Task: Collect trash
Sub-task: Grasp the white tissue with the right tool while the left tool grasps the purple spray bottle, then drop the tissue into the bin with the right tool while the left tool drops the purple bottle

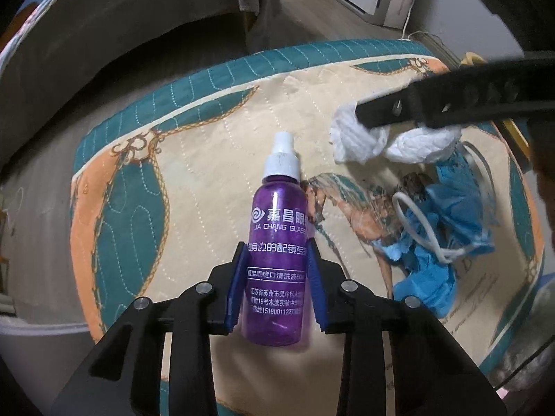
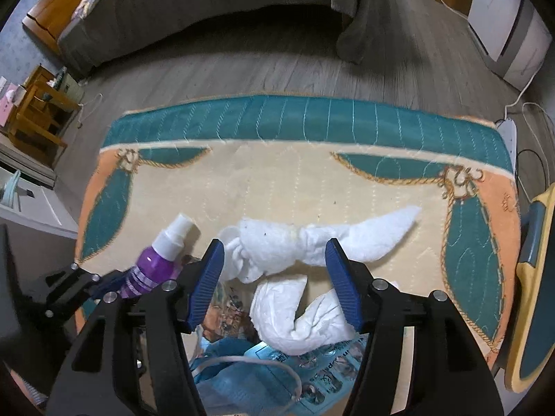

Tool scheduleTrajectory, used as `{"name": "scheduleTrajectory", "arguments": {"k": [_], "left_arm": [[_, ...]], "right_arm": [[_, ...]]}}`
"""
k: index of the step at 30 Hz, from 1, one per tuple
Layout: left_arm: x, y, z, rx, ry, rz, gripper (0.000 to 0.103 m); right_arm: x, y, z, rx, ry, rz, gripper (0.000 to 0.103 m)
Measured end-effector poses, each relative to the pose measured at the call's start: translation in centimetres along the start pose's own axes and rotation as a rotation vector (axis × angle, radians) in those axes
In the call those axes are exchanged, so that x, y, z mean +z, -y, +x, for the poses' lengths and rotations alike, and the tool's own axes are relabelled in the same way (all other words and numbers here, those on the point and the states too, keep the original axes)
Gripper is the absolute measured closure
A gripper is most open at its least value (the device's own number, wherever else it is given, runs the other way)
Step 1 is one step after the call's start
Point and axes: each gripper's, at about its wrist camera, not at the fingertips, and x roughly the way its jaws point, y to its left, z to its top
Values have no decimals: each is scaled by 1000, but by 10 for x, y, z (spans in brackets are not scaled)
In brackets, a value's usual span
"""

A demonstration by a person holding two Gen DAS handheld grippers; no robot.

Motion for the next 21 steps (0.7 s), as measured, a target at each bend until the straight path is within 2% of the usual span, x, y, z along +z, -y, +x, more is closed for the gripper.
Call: {"name": "scheduleTrajectory", "arguments": {"k": [1,2,5,10,21], "left_arm": [[3,1,3,2,2,4,69],[4,1,3,1,3,6,69],[4,2,0,3,11,4,69],[7,9,-22,17,61,-1,70],[25,32,-65,33,196,-26,70]], "right_arm": [[-1,0,2,3,-8,1,54],[-2,-1,5,11,-17,-1,69],[-3,0,5,22,-19,2,73],[-2,6,-13,44,20,37,73],[-13,34,-80,67,134,98,73]]}}
